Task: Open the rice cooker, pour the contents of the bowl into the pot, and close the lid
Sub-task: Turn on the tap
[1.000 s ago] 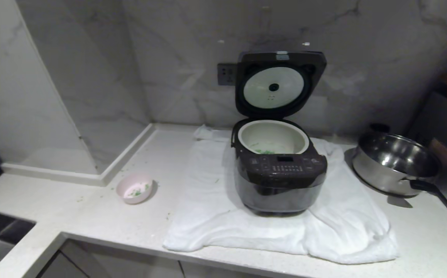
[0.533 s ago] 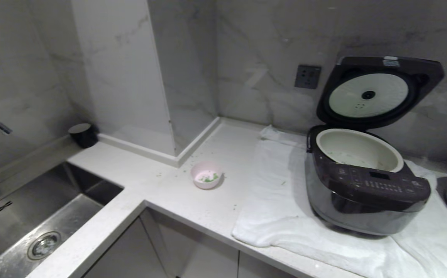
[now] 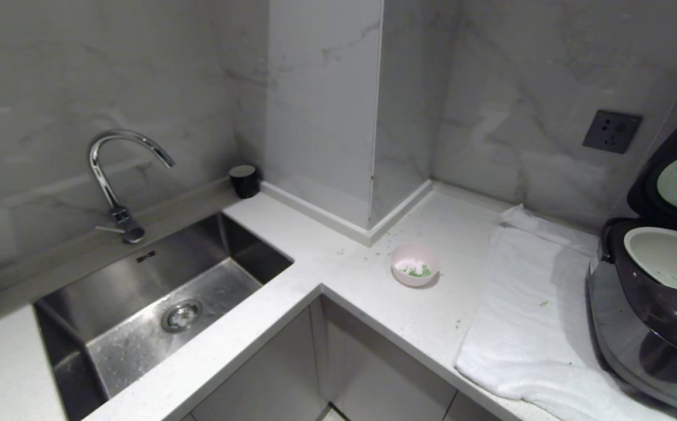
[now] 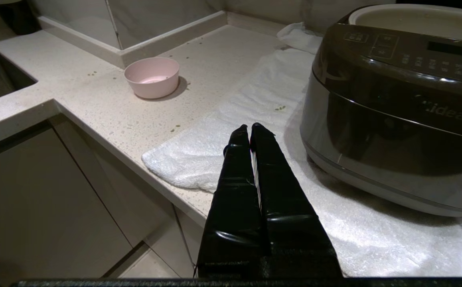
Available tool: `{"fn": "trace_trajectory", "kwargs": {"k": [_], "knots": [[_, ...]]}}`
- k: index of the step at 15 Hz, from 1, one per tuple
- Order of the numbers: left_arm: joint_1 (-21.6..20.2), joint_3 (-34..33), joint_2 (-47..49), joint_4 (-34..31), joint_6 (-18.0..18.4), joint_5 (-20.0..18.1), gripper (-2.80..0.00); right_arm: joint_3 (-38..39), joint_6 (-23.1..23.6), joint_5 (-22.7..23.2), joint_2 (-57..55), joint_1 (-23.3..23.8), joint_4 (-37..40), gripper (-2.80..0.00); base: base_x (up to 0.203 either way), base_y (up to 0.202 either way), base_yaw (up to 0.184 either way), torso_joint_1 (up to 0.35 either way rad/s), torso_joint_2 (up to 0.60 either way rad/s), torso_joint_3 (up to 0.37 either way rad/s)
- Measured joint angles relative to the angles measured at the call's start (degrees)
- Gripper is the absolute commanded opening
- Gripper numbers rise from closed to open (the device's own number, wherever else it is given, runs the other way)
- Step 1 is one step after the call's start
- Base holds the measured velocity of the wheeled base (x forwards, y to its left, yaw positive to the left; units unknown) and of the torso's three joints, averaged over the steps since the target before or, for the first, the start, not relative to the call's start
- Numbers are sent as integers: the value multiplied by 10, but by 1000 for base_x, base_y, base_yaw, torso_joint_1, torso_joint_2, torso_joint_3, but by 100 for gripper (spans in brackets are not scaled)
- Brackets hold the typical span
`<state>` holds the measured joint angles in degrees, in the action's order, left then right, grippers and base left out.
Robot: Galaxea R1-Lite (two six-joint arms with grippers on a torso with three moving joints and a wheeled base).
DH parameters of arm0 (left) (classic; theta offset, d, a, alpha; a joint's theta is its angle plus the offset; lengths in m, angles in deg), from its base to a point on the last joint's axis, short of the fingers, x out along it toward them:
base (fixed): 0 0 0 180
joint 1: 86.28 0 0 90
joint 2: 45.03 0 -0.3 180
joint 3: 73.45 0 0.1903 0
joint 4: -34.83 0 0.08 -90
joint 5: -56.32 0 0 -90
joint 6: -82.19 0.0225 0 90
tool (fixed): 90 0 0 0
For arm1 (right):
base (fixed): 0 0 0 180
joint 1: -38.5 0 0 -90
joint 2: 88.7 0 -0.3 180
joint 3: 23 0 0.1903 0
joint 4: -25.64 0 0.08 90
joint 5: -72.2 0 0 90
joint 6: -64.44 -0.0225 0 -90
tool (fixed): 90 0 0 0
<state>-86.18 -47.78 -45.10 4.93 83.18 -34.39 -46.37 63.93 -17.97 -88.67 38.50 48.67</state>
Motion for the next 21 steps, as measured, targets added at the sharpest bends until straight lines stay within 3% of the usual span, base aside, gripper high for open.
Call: {"fn": "trace_trajectory", "kwargs": {"k": [6,13,21], "knots": [[0,0,0,0,1,2,-280,0,0,0,0,0,0,-280,15,0,-1,-3,0,0],[0,1,0,0,-6,4,-280,0,0,0,0,0,0,-280,183,0,1,6,3,3],[0,1,0,0,-10,7,-280,0,0,0,0,0,0,-280,8,0,1,1,3,0]]}}
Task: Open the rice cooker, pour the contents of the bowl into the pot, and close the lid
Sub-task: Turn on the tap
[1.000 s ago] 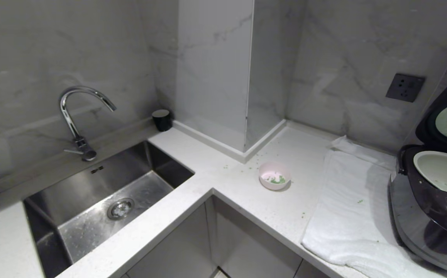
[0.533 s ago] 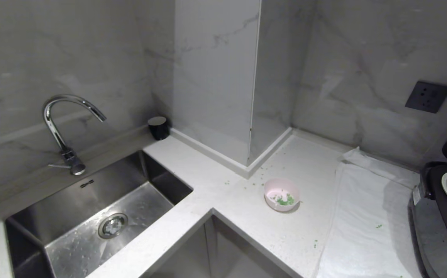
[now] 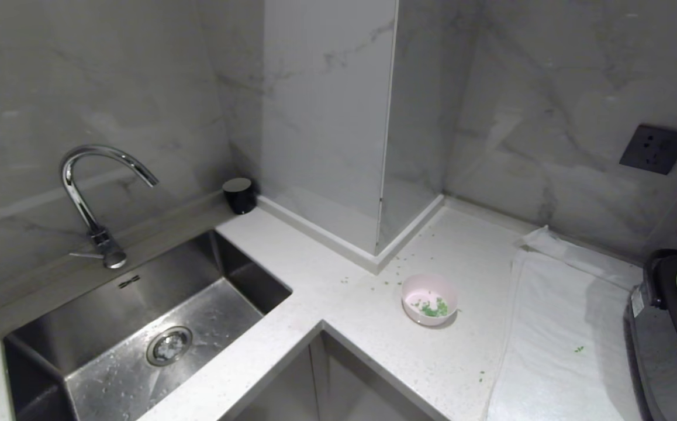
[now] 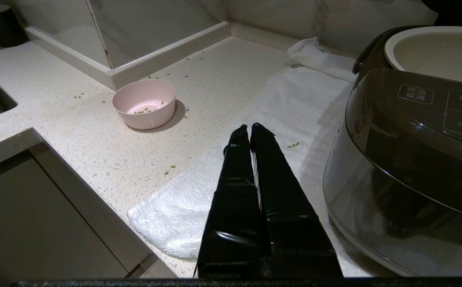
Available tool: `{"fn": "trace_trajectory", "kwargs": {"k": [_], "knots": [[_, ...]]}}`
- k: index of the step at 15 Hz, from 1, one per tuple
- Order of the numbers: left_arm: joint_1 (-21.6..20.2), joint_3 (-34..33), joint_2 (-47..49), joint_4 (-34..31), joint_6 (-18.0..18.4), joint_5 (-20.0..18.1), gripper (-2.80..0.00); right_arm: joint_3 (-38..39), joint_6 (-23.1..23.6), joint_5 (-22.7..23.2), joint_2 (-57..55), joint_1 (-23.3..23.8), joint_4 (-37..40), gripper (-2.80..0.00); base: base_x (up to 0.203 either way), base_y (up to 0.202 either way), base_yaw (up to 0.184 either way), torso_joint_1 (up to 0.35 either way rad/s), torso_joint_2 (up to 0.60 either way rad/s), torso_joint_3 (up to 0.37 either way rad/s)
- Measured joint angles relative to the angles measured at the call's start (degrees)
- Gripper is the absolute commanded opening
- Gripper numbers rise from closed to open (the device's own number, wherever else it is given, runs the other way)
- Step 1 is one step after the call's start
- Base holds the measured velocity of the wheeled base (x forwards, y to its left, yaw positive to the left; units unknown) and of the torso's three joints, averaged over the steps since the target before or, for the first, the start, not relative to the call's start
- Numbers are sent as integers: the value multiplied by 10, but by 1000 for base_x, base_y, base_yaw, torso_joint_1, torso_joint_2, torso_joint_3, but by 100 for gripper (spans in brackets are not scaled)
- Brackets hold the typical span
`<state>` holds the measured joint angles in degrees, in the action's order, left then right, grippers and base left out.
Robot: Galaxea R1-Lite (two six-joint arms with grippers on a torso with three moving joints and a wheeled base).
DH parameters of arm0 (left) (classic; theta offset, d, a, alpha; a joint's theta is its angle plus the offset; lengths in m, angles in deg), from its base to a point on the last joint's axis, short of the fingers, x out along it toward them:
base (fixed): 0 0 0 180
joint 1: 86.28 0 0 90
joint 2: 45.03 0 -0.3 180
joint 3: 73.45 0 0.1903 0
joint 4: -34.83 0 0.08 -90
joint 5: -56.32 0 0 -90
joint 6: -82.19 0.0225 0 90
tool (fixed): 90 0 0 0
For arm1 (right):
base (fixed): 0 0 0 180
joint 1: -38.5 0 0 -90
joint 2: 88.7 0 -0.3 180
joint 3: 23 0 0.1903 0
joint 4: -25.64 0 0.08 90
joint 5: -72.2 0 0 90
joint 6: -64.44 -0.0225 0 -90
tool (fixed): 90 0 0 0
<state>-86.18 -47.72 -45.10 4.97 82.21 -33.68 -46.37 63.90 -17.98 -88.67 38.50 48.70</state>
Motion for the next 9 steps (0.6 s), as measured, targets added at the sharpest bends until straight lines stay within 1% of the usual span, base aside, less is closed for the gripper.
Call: {"fn": "trace_trajectory", "kwargs": {"k": [2,4,6,9], "knots": [[-1,7,0,-5,-17,9,-280,0,0,0,0,0,-1,-280,0,0,0,0,0,0],[-2,49,12,-7,-26,9,-280,0,0,0,0,0,0,-280,0,0,0,0,0,0],[-3,95,60,5,-34,9,-280,0,0,0,0,0,0,-280,0,0,0,0,0,0],[-4,156,161,54,-43,7,-280,0,0,0,0,0,0,-280,0,0,0,0,0,0]]}}
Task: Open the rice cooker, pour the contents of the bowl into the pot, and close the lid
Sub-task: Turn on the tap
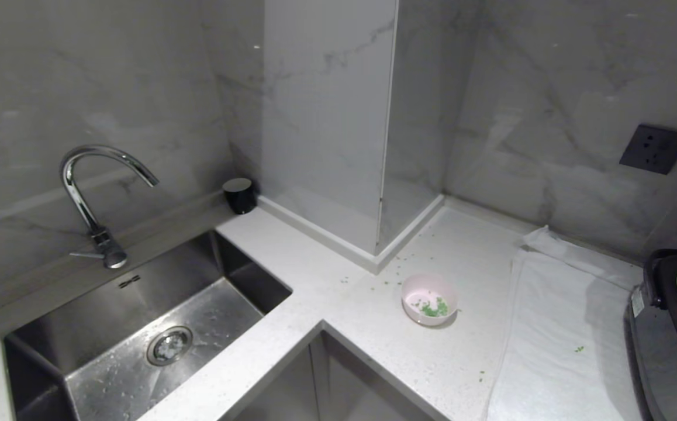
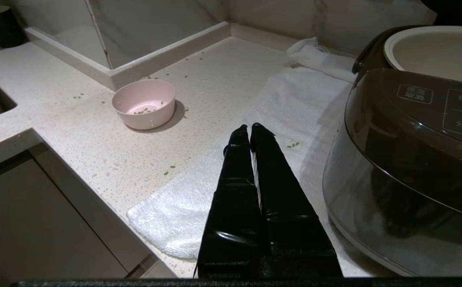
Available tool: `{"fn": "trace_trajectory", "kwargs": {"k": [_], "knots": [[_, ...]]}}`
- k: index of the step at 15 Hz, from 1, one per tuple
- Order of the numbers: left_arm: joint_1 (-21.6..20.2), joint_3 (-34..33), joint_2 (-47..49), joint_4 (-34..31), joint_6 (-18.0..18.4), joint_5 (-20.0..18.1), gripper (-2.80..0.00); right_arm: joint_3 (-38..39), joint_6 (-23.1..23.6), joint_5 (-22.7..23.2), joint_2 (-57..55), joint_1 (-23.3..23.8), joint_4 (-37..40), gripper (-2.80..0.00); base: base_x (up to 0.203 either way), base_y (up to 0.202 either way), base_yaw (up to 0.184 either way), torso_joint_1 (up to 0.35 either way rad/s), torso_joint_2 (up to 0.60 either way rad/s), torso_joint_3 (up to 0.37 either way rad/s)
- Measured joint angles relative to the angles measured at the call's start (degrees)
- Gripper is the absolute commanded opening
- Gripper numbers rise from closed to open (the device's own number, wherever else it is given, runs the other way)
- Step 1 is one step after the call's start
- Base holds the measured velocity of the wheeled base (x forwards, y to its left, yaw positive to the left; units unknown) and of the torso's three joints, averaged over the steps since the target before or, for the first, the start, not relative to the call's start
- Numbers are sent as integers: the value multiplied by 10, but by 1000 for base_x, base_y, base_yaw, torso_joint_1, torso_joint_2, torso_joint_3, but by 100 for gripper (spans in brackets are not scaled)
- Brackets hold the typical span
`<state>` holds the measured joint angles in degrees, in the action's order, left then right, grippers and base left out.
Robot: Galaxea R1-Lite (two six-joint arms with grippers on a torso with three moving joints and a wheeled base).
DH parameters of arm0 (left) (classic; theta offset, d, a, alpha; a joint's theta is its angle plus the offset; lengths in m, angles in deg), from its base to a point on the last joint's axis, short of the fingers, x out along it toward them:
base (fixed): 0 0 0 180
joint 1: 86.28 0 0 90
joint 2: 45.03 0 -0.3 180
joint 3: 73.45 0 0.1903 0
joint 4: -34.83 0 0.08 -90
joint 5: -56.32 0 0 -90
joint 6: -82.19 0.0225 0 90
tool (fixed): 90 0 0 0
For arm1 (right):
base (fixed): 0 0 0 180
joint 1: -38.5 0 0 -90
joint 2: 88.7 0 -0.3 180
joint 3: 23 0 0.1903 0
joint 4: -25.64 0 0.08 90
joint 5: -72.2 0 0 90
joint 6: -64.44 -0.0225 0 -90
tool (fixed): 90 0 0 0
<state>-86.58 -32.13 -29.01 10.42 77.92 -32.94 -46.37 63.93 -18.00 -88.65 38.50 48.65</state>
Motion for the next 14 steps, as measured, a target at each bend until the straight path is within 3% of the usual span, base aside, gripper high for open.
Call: {"fn": "trace_trajectory", "kwargs": {"k": [5,10,14], "knots": [[-3,40,207,99,-40,9,-280,0,0,0,0,0,0,-280,0,0,0,0,0,0],[-5,74,428,196,-114,78,-280,0,0,0,0,0,0,-280,0,0,0,0,0,0],[-19,120,574,209,-184,156,-280,0,0,0,0,0,0,-280,0,0,0,0,0,0]]}}
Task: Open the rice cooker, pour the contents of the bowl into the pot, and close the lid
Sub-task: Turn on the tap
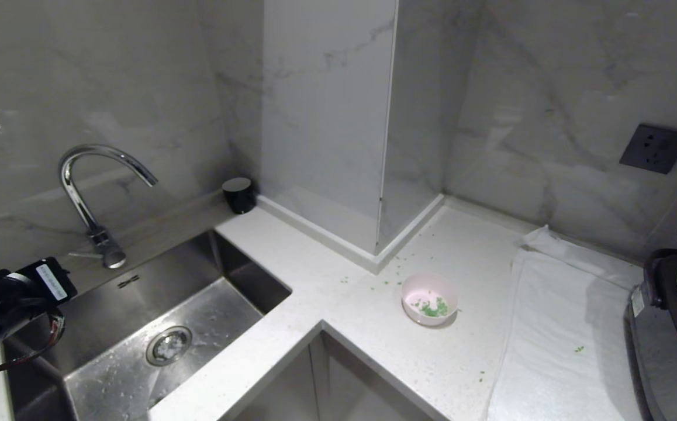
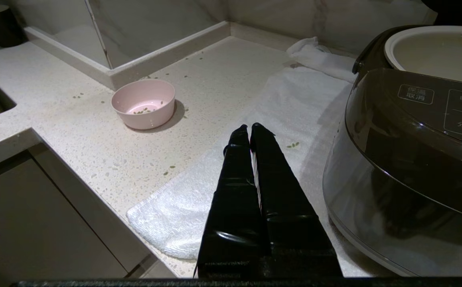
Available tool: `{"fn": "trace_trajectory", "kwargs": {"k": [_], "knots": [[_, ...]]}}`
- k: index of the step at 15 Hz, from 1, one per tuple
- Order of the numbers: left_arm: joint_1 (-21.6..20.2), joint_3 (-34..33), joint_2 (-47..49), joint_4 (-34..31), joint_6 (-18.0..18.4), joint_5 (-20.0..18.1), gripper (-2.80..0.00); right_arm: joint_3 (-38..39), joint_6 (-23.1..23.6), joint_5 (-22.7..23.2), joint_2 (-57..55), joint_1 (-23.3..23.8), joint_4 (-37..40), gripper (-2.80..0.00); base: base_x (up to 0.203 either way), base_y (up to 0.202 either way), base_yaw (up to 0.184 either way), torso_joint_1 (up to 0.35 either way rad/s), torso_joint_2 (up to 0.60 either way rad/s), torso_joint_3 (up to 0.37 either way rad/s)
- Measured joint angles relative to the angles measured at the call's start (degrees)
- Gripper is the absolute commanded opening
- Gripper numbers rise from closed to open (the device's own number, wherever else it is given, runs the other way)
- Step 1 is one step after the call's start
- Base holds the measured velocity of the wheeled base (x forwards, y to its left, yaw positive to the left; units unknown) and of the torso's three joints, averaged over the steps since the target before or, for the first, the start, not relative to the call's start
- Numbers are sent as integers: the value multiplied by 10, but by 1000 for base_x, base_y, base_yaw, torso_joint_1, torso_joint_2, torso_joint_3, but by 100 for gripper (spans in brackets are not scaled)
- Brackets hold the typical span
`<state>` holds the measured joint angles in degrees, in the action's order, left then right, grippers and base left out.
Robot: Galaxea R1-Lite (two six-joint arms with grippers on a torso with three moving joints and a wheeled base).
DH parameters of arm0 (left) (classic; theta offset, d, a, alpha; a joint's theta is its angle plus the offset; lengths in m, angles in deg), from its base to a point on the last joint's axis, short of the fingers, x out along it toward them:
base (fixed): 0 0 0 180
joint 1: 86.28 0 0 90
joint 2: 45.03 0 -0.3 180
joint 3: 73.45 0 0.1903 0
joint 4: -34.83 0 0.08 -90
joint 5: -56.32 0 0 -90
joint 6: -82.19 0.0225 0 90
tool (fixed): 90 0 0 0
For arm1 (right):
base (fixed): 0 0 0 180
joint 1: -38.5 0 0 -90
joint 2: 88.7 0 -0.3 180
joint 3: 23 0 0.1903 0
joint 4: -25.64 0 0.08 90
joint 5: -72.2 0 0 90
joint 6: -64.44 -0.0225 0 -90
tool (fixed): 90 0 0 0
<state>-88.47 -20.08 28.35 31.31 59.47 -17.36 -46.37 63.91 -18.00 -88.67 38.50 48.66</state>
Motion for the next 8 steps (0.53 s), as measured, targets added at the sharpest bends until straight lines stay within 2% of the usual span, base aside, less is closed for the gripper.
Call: {"fn": "trace_trajectory", "kwargs": {"k": [2,8], "knots": [[-11,23,55,2,-14,12,-280,0,0,0,0,0,0,-280,0,0,0,0,0,0],[-50,111,182,3,-15,20,-280,0,0,0,0,0,0,-280,0,0,0,0,0,0]]}}
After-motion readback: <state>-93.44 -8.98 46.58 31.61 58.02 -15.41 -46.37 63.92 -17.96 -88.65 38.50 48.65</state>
